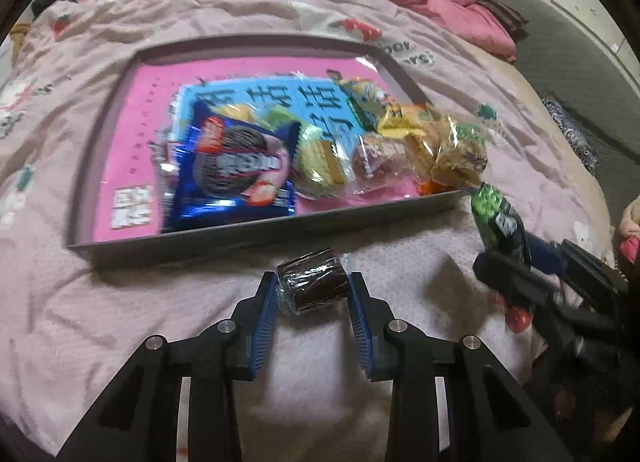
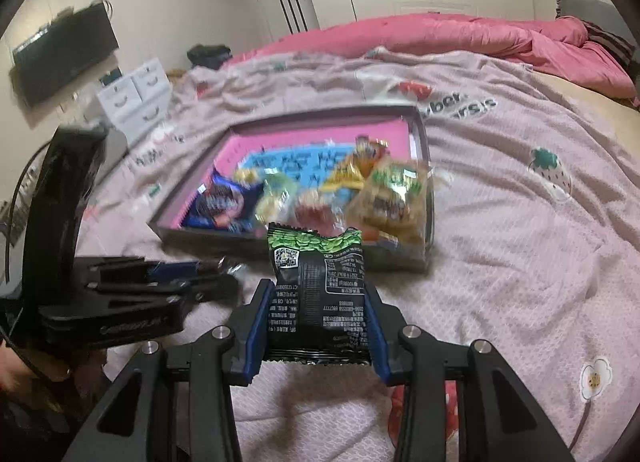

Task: Organize snacks
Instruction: 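Grasp the small brown candy with the left tool while the right tool grasps the black-green packet, then carry the brown candy over the tray with the left tool while the right tool carries the black packet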

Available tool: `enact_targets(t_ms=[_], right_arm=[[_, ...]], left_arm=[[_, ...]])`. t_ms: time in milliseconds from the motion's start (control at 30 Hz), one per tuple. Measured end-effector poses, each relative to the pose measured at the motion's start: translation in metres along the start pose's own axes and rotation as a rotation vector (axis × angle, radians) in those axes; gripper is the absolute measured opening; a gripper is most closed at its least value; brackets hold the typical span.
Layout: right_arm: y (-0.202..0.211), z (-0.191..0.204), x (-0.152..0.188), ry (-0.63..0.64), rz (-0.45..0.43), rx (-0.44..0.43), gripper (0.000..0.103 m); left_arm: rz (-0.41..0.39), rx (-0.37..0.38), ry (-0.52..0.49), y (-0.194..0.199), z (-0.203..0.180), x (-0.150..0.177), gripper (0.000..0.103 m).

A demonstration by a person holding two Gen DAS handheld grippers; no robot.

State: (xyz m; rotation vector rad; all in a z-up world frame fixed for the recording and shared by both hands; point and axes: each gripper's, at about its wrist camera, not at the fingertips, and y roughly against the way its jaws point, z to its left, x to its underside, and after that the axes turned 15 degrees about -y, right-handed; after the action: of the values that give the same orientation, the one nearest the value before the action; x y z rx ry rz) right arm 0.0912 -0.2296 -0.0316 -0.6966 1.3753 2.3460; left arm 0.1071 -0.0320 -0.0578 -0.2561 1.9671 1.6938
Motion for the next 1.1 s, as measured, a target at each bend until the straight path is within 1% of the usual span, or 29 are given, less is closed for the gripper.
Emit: enact_targets(t_ms=[67,267,467,567,733,833,1100], right_arm=[[0.004,0.002,-0.004,-0.011,-0.022,-0.026,0.043],[0.012,0.013,-0.016,0.018,-0.088,-0.078,0.043],[0.019,0.018,-0.028,0.051,-0.156,-0.069,0.043],[0.022,0.019,-0.033,0.061,-0.181,-0.063,0.043],[0.020,0.023,-0.039,0.070,-0.203,-0.060,0.043],[0.017,0.026,-0.043,0.069,-0.211,-0.066,0.043],[0.005,0.031,-0.050,0.078,-0.210,-0.082,0.043]], left_arm=[[-0.022,0.000,0.013,0.014,0.006,0.002,0.036],[-0.119,-0.073,0.059,0.050,0.030,-0.006,0.036],[-0.191,-0.161,0.073,0.071,0.050,-0.018,0.036],[-0.212,-0.181,0.083,0.076,0.058,-0.020,0.036],[-0.223,-0.219,0.079,0.076,0.065,-0.025,0.036],[-0.217,-0.234,0.079,0.071,0.070,-0.026,0.036],[-0.182,-0.234,0.093,0.053,0.079,-0.026,0.036]])
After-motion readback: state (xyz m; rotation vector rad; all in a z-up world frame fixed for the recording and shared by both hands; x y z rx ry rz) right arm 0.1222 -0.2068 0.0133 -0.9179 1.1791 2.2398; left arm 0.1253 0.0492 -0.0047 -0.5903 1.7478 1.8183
